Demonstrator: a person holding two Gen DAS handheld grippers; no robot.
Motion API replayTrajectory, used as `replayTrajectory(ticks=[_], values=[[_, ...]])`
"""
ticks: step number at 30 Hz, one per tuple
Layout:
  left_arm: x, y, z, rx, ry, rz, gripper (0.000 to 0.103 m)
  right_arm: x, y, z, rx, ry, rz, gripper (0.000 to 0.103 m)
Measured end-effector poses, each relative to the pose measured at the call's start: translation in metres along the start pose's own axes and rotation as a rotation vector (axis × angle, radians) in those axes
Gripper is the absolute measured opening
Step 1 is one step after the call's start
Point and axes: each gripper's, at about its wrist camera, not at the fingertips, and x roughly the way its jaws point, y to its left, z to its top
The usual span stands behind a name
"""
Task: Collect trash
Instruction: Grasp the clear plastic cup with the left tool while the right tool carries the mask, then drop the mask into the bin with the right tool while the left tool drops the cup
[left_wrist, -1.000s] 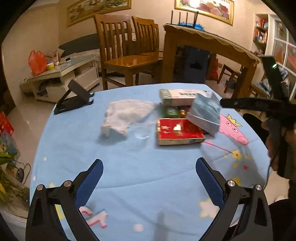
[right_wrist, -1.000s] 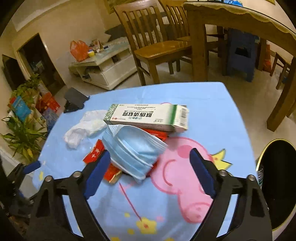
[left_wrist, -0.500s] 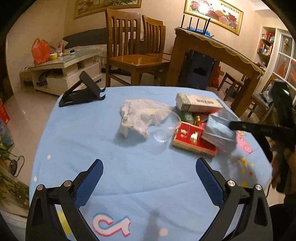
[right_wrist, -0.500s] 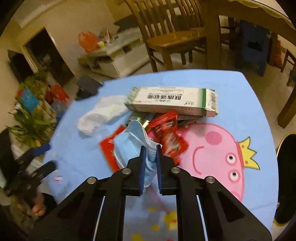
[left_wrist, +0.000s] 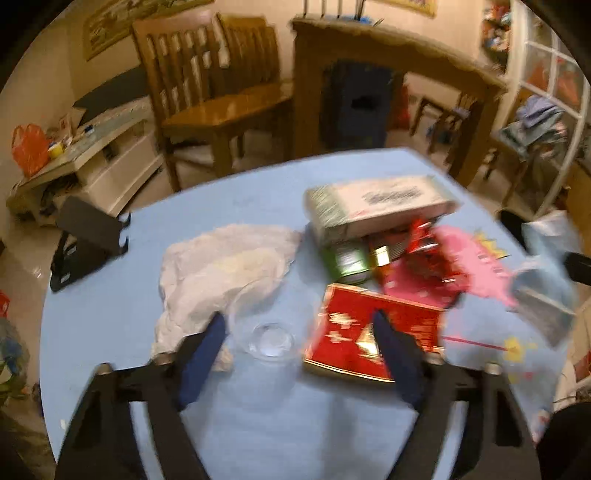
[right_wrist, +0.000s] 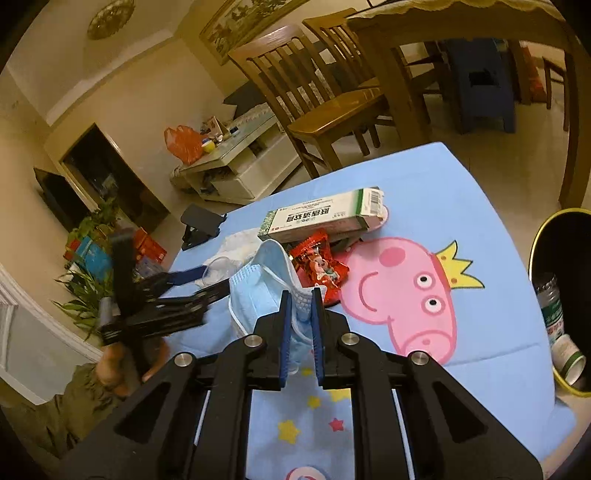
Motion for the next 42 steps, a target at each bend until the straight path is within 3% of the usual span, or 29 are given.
replayTrajectory(ticks=[1, 5, 7, 12, 15, 19, 25, 31, 37, 40, 42], values=[[0.006, 0.002, -0.001, -0.006, 0.015, -0.001, 0.051, -0.001, -0.005, -0.001, 0.014, -0.003, 0.014, 0.011], [0.011, 0.006, -0.008, -0.019, 0.014, 0.004, 0.037, 0.001, -0.015, -0.004, 0.034, 0.002, 0.022, 0.011], [0.002, 0.008, -0.007, -0.04, 0.0, -0.011, 0.036, -0.003, -0.019, -0.004, 0.048, -0.004, 0.037, 0.011], [-0.055, 0.004, -0.013, -0.095, -0.165, -0.105, 0.036, -0.03, -0.018, 0.002, 0.042, -0.084, 0.061, 0.011], [-0.073, -0.011, -0.017, -0.086, -0.204, -0.069, 0.036, -0.043, -0.019, 0.002, 0.036, -0.119, 0.046, 0.011], [-0.086, -0.05, -0.013, -0.023, -0.216, -0.019, 0.036, -0.053, -0.05, -0.003, 0.106, -0.113, -0.006, 0.011], [-0.085, -0.125, -0.005, 0.088, -0.211, -0.103, 0.036, -0.085, -0.096, -0.011, 0.169, -0.112, -0.12, 0.011], [-0.059, -0.182, -0.005, 0.14, -0.154, -0.126, 0.036, -0.103, -0.117, -0.025, 0.173, -0.101, -0.159, 0.011], [-0.049, -0.212, -0.008, 0.191, -0.131, -0.131, 0.036, -0.113, -0.14, -0.022, 0.173, -0.107, -0.236, 0.012], [-0.048, -0.222, -0.008, 0.212, -0.129, -0.126, 0.036, -0.134, -0.149, -0.009, 0.162, -0.176, -0.307, 0.013], [-0.047, -0.225, -0.007, 0.218, -0.127, -0.131, 0.036, -0.141, -0.156, 0.001, 0.158, -0.209, -0.366, 0.02]])
